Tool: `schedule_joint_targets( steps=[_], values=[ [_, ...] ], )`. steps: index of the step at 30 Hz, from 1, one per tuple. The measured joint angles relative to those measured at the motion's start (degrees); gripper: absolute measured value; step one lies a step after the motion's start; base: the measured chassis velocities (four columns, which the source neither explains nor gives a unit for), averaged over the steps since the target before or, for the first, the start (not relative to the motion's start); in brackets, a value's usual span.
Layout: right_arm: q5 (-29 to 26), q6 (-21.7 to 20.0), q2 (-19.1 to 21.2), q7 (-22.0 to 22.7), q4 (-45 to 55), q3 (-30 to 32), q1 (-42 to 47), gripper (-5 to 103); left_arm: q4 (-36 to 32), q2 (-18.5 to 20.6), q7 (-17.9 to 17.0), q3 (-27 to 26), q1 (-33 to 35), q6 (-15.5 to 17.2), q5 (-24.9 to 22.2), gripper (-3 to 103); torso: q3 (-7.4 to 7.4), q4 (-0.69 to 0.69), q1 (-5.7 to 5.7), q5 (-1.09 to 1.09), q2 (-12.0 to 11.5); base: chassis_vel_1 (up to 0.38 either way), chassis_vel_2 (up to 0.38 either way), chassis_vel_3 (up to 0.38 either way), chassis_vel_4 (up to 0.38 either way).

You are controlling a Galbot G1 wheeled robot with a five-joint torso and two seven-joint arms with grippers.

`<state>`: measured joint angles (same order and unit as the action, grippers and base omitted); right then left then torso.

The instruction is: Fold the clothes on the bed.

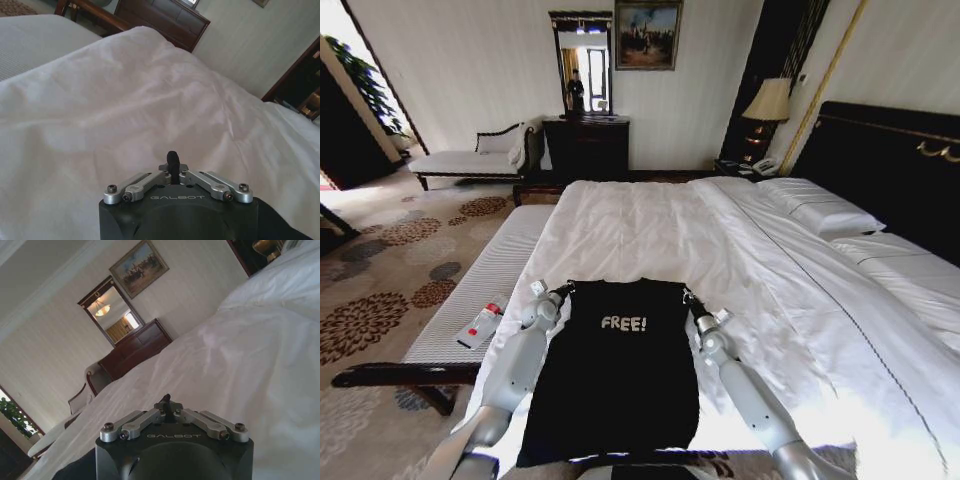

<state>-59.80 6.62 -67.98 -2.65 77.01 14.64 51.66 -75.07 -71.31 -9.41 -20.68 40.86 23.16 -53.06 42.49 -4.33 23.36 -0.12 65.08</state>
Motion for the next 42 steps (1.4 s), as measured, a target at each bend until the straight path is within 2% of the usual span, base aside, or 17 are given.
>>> schedule_joint_targets(
  steps=[2, 6, 7, 11, 18, 21, 28, 35, 42],
  values=[
    [-0.02, 0.24, 1.02, -0.20, 1.36, 0.16, 0.17, 1, -1.55, 0.96, -0.02, -0.25, 0.08, -0.04, -1.00, 1, 0.00, 0.00, 0.00, 0.01, 0.00, 0.000, 0.000, 0.000, 0.000],
    [-1.29, 0.90, 5.98, -1.66, 8.44, 1.06, 1.42, 1, -8.03, 4.38, -0.74, -1.59, 0.55, -0.29, -5.43, 1, -0.01, -0.01, -0.01, 0.01, 0.00, 0.000, 0.000, 0.000, 0.000],
    [-1.29, 0.90, 5.98, -1.66, 8.44, 1.06, 1.42, 1, -8.03, 4.38, -0.74, -1.59, 0.55, -0.29, -5.43, 1, -0.01, -0.01, -0.01, 0.01, 0.00, 0.000, 0.000, 0.000, 0.000],
    [-3.21, 1.53, 10.50, -4.30, 15.17, 1.63, 2.38, 1, -12.94, 7.17, -0.34, -3.00, 1.18, -1.56, -10.22, 1, -0.01, 0.01, -0.01, 0.00, 0.00, 0.000, 0.000, 0.000, 0.000],
    [-5.80, 1.85, 14.66, -6.37, 15.82, -0.25, -2.05, 1, -14.02, 8.58, 0.14, -2.99, -1.92, -2.43, -13.25, 1, -0.01, -0.01, -0.01, 0.03, 0.00, 0.000, 0.000, 0.000, 0.000],
    [-9.29, 0.62, 17.46, -6.15, 15.68, -2.44, -7.96, 1, -14.38, 9.87, 0.03, -2.02, -4.92, -2.39, -15.44, 1, 0.00, -0.03, 0.00, 0.03, 0.00, 0.000, 0.000, 0.000, 0.000],
    [-11.98, 0.05, 19.33, -4.68, 13.25, -7.45, -14.85, 1, -14.06, 11.22, 0.94, -0.08, -6.70, -2.32, -16.41, 1, 0.00, 0.01, 0.00, 0.01, 0.00, 0.000, 0.000, 0.000, 0.000],
    [-10.86, 0.85, 19.26, -5.97, 16.09, -7.38, -11.97, 1, -18.35, 12.57, 2.67, -0.86, -1.48, -2.52, -16.81, 1, 0.00, 0.00, 0.00, 0.02, 0.00, 0.000, 0.000, 0.000, 0.000],
    [-7.69, 2.94, 19.77, -7.01, 22.51, -3.14, 0.68, 1, -27.59, 15.03, 5.99, -4.36, 9.41, -3.96, -18.65, 1, -0.01, -0.02, -0.01, 0.01, 0.00, 0.000, 0.000, 0.000, 0.000]
  ],
)
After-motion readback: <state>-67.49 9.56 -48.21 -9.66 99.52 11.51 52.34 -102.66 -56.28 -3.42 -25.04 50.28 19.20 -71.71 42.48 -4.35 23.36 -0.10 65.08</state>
